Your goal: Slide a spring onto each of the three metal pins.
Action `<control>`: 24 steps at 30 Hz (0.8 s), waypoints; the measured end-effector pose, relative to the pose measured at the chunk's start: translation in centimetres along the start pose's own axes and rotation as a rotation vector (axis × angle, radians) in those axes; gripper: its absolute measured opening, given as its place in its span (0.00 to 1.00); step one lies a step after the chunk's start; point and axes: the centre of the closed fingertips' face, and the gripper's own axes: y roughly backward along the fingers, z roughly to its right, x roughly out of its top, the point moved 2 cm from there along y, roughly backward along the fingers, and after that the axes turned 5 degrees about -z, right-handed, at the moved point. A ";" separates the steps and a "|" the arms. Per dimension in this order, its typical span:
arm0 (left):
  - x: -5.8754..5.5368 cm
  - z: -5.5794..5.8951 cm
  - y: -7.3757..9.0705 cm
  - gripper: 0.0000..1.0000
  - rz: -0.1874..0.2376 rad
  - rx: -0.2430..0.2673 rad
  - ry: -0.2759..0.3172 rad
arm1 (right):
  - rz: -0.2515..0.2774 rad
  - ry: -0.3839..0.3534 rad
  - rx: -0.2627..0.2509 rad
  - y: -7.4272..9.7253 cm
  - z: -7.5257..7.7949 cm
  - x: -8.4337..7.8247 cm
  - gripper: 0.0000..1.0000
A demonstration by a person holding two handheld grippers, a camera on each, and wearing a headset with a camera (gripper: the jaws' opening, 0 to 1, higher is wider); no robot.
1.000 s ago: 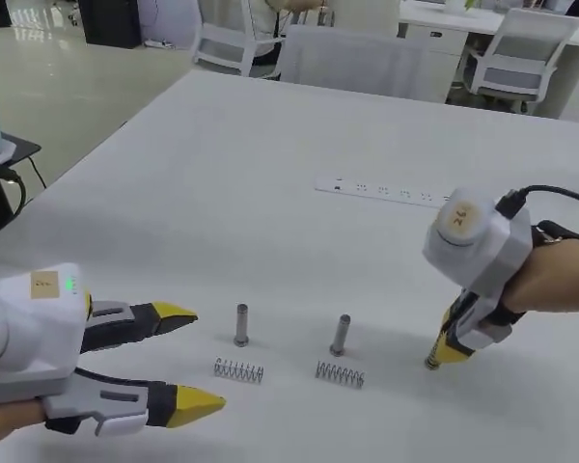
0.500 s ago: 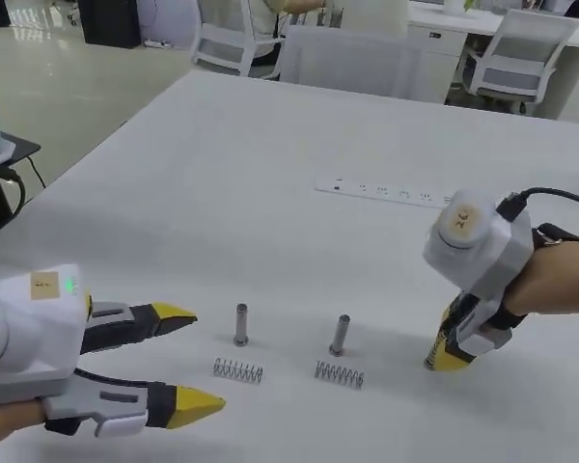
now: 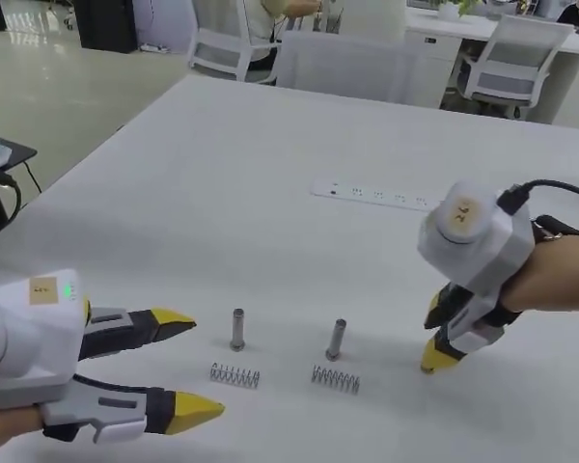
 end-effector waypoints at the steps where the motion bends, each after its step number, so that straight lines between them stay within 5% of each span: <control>1: 0.0 0.0 0.0 0.53 -0.001 0.000 -0.001 | 0.011 0.007 0.001 0.1 -0.2 0.4 0.29; 12: 0.2 0.2 0.3 0.53 0.003 0.001 -0.004 | 0.066 0.048 0.027 0.4 -2.4 3.2 0.25; 24: 0.3 0.2 0.3 0.51 0.008 0.001 -0.006 | 0.072 0.068 0.072 -1.4 -4.3 5.2 0.18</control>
